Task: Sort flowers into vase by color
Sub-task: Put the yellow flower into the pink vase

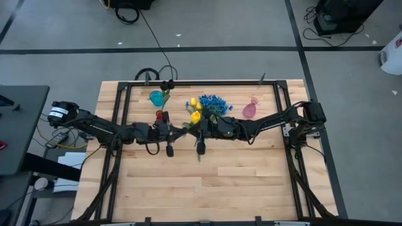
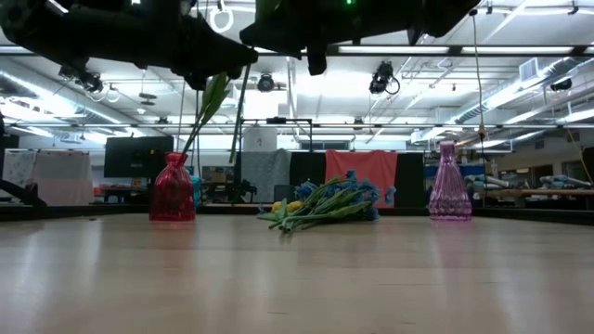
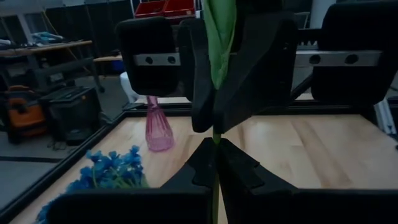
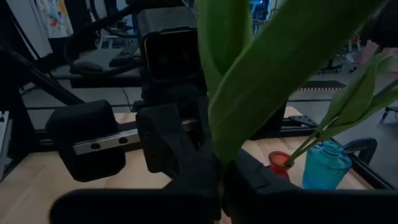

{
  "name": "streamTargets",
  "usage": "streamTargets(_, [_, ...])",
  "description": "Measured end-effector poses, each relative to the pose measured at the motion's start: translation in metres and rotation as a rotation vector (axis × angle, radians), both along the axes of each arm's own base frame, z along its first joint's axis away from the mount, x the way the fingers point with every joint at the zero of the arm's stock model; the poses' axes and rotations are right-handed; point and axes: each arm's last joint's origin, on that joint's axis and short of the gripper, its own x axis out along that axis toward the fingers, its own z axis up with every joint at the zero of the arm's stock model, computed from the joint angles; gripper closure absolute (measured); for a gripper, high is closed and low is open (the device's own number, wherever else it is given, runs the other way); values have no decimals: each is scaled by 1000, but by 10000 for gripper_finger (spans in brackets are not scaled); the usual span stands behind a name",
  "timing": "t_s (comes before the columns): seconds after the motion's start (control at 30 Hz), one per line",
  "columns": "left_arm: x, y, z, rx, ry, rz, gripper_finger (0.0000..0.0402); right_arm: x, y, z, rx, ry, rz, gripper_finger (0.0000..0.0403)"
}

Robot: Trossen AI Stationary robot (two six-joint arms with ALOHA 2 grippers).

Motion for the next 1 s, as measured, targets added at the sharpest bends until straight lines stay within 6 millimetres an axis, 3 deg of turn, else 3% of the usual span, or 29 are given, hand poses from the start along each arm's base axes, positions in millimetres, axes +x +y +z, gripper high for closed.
streamTargets(0.17, [0,1,-1,9,10,20,359,0,0,0,-14,4,-1,389])
streamTargets(0.4, [-1,3,-3,36,36,100,269,-2,-2,-1,-15,44,-8,378])
streamTargets(0.57, [-14,5,-1,56,12,109,223,-14,-5,10,-16,109,-66,385])
streamTargets(0.77, [-41,9,-4,47,-39,110,214,-32,-6,26,0,171,-118,373])
streamTargets(1.0, [-67,13,-20,42,-51,108,214,-55,-9,40,31,253,-189,380])
